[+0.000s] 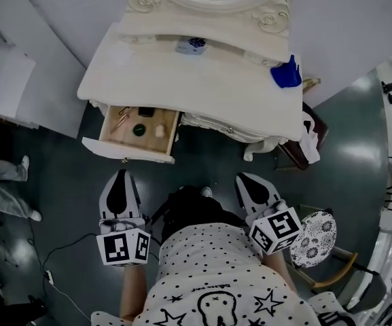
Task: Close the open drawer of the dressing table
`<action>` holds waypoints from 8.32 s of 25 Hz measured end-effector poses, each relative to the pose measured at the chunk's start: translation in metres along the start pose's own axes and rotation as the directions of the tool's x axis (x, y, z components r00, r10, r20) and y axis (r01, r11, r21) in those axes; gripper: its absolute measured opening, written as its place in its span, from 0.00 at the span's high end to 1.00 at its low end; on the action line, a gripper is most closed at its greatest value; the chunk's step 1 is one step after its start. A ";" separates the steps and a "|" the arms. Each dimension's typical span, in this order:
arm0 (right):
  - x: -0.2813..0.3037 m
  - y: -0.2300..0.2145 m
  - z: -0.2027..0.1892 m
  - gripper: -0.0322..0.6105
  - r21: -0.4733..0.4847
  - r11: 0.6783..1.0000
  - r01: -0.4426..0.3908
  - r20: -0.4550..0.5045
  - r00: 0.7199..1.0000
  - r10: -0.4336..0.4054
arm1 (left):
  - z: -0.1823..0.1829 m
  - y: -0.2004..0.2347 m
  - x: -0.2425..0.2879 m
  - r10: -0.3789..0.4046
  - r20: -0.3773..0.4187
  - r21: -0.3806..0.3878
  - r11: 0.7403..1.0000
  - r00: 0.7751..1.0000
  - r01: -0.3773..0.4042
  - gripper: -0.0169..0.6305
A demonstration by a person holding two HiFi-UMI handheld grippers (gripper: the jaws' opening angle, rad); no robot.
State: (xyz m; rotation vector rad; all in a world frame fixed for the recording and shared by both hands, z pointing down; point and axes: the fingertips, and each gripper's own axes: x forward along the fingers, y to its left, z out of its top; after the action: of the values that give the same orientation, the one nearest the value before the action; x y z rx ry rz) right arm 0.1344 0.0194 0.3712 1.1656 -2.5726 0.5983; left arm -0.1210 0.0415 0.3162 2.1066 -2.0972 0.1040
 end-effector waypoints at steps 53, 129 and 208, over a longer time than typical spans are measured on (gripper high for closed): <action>0.096 0.003 0.024 0.94 0.019 0.991 0.131 -0.111 0.986 -0.128 | -0.293 0.155 0.069 -0.065 -0.761 -0.002 0.995 0.646 0.097 0.71; 0.056 -0.034 0.032 0.94 0.107 0.917 0.384 -0.046 0.923 -0.382 | -0.335 0.151 0.194 -0.079 -0.814 -0.027 0.995 0.576 0.099 0.73; 0.062 -0.051 0.037 0.94 0.107 0.892 0.439 -0.070 0.898 -0.434 | -0.318 0.140 0.305 -0.106 -0.769 -0.014 0.989 0.631 0.149 0.73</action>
State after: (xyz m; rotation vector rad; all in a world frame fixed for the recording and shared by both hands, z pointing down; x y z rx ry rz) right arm 0.1311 -0.0686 0.3755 1.6827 -2.1492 0.6649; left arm -0.2355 -0.2057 0.6896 1.7390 -1.4144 0.8836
